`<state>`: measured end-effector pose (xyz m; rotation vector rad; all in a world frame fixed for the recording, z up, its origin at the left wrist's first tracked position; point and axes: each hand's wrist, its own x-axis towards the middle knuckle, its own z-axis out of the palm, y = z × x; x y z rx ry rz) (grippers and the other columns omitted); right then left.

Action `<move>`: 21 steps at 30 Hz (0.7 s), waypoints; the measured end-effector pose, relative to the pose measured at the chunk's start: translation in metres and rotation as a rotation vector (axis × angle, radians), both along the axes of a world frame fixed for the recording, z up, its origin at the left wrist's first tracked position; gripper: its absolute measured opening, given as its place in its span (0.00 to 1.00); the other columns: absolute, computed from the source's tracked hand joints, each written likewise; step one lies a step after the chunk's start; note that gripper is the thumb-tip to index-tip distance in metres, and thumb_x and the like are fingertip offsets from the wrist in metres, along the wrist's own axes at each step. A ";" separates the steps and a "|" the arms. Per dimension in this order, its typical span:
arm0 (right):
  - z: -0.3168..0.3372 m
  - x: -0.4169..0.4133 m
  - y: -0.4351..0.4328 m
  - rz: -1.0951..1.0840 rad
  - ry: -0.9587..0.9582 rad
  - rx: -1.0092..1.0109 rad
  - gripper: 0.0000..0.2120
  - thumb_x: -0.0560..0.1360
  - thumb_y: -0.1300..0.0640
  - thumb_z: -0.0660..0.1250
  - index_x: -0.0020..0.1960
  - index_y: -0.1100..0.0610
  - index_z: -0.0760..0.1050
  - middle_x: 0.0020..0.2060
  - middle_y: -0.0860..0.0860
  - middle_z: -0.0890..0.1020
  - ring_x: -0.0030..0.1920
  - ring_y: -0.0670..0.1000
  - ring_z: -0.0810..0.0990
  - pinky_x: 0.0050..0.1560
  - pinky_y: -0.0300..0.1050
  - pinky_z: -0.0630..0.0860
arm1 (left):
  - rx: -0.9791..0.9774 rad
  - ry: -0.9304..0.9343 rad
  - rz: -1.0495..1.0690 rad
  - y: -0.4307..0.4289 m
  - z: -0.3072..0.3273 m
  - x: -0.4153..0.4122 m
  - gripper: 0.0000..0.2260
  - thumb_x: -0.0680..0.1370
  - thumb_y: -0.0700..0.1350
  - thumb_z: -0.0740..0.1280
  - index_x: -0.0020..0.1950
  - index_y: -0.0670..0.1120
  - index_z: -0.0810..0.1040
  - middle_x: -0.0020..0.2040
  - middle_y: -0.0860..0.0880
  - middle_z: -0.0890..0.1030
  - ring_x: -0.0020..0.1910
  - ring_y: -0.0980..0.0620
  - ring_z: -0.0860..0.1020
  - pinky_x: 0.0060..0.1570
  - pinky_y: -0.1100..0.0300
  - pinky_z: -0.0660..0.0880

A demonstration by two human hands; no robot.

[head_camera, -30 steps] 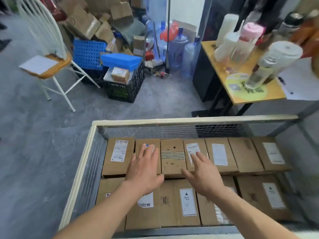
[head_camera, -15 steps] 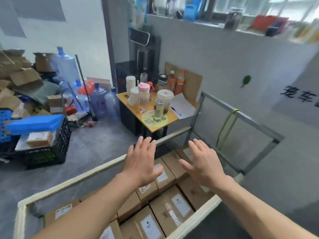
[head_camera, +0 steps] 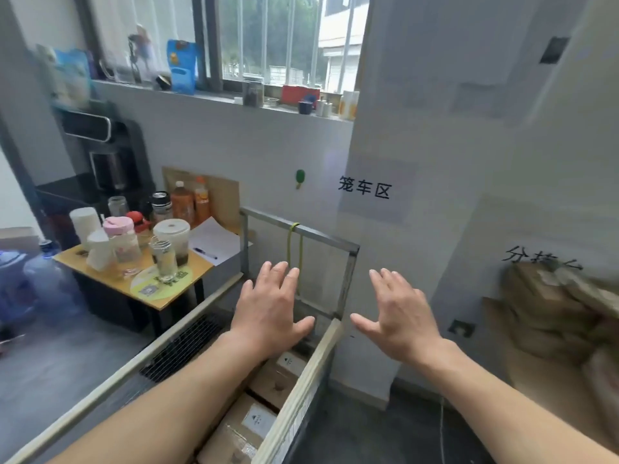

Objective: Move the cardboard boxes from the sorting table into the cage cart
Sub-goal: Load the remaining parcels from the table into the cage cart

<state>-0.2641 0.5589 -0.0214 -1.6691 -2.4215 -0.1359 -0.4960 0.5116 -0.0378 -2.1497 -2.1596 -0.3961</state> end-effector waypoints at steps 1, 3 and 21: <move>0.004 0.017 -0.002 -0.022 0.002 0.009 0.45 0.75 0.31 0.61 0.82 0.56 0.52 0.80 0.53 0.58 0.80 0.53 0.54 0.74 0.53 0.62 | 0.003 0.008 -0.021 0.005 0.005 0.016 0.42 0.76 0.68 0.60 0.83 0.49 0.50 0.83 0.48 0.51 0.82 0.44 0.47 0.77 0.43 0.58; 0.012 0.051 -0.007 -0.071 0.002 0.026 0.46 0.74 0.31 0.62 0.82 0.55 0.52 0.80 0.52 0.59 0.80 0.53 0.55 0.74 0.54 0.63 | 0.011 0.022 -0.064 0.013 0.014 0.047 0.42 0.76 0.68 0.60 0.83 0.49 0.50 0.83 0.48 0.51 0.82 0.45 0.46 0.76 0.43 0.58; 0.049 0.319 -0.028 -0.376 0.081 0.066 0.47 0.73 0.31 0.63 0.82 0.52 0.49 0.81 0.52 0.55 0.81 0.54 0.52 0.76 0.58 0.60 | 0.071 0.002 -0.342 0.050 0.070 0.310 0.42 0.75 0.67 0.63 0.82 0.50 0.51 0.82 0.49 0.51 0.82 0.45 0.47 0.77 0.44 0.56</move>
